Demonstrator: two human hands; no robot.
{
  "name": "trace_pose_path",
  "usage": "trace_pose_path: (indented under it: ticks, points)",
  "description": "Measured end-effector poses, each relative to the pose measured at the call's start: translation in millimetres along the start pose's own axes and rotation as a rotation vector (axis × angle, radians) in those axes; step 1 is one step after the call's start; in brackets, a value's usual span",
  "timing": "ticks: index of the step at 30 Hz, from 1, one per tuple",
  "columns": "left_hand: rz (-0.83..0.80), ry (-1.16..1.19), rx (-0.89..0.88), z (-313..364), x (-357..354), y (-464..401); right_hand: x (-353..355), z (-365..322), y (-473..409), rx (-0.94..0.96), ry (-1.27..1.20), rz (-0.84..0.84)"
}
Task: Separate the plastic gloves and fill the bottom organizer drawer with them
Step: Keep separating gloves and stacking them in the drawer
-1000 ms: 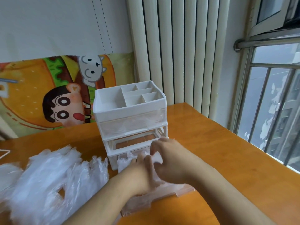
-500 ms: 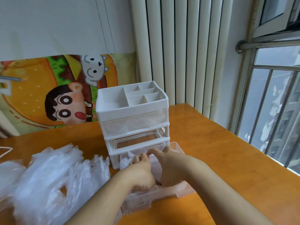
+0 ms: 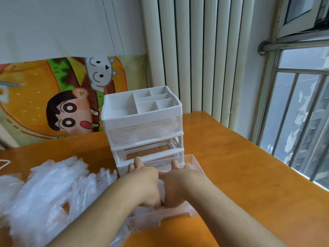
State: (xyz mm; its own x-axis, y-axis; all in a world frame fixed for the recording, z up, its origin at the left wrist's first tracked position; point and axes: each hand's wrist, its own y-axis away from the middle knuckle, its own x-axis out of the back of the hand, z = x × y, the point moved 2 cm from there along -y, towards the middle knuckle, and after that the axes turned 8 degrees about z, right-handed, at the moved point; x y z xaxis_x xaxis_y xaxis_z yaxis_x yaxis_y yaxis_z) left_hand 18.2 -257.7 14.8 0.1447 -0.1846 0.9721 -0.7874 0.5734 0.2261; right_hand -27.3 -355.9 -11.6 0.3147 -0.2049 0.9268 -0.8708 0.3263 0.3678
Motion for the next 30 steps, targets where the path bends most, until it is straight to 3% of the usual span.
trace_pose_path:
  ticks: [4,14,23,28,30]
  points:
    - [-0.126,0.007,-0.006,5.9,-6.4,-8.1,0.3,2.8,5.1,0.000,-0.080,0.011]
    - [-0.076,0.258,0.137,8.2,-23.5,-3.7,1.4,25.6,21.7,0.018,-0.276,0.122]
    - [-0.054,0.393,0.063,-0.5,-6.4,21.4,0.0,23.3,23.0,0.053,-0.262,0.126]
    - [0.313,0.225,-0.065,8.1,16.4,35.9,-6.5,16.2,7.6,0.061,-0.167,0.106]
    - [0.314,0.252,-0.051,17.2,14.8,30.9,-8.7,14.0,3.1,0.073,-0.131,0.096]
